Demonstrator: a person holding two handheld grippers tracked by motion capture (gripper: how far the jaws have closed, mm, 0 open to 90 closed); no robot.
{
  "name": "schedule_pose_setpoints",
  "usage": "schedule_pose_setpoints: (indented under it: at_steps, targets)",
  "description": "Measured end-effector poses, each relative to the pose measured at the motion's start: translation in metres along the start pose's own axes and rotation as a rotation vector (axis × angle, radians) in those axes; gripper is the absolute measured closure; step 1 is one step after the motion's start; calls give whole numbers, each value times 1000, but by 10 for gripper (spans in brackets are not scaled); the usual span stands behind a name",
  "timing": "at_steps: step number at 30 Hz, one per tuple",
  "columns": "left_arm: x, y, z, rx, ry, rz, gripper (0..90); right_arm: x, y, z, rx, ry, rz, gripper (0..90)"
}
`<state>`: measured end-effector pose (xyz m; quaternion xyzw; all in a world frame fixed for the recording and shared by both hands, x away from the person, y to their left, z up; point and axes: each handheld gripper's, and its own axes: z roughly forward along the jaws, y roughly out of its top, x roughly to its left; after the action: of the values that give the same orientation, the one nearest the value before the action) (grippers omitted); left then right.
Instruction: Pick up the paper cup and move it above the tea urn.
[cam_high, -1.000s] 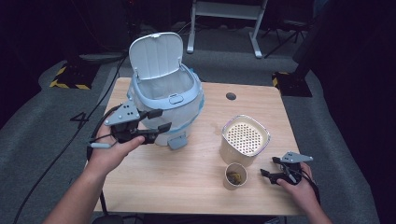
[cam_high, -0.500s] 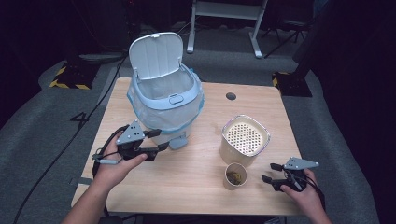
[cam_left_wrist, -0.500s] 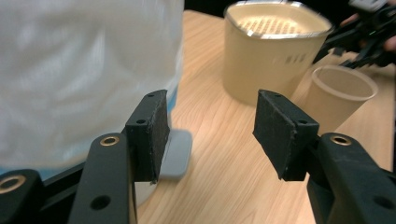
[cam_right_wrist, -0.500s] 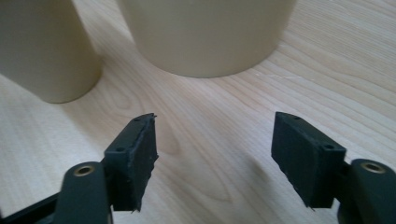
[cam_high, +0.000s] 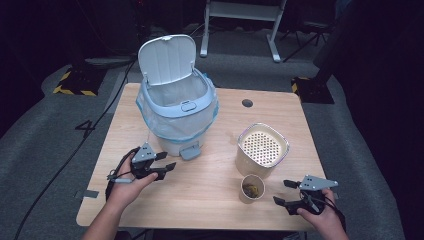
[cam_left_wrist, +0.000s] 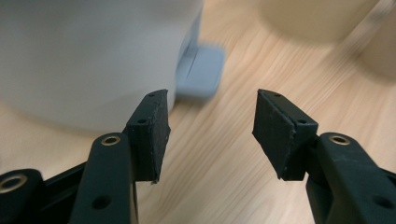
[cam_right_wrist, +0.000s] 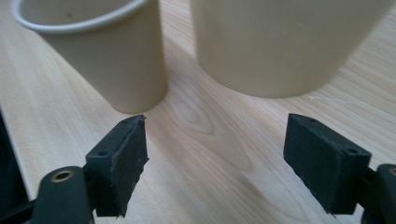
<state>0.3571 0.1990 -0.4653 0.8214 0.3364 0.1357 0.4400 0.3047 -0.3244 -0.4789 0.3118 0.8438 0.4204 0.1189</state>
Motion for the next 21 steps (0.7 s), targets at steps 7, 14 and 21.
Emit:
schedule_pose_setpoints:
  at_steps: [7,14,21]
  targets:
    - [9,-19,12,78,36,-30,457,15,3,6,-25,32,-15,190]
    - [8,-26,18,133,56,-44,428,30,7,17,-56,50,-23,169]
    - [5,-30,23,151,76,-28,374,40,16,29,-78,63,-38,163]
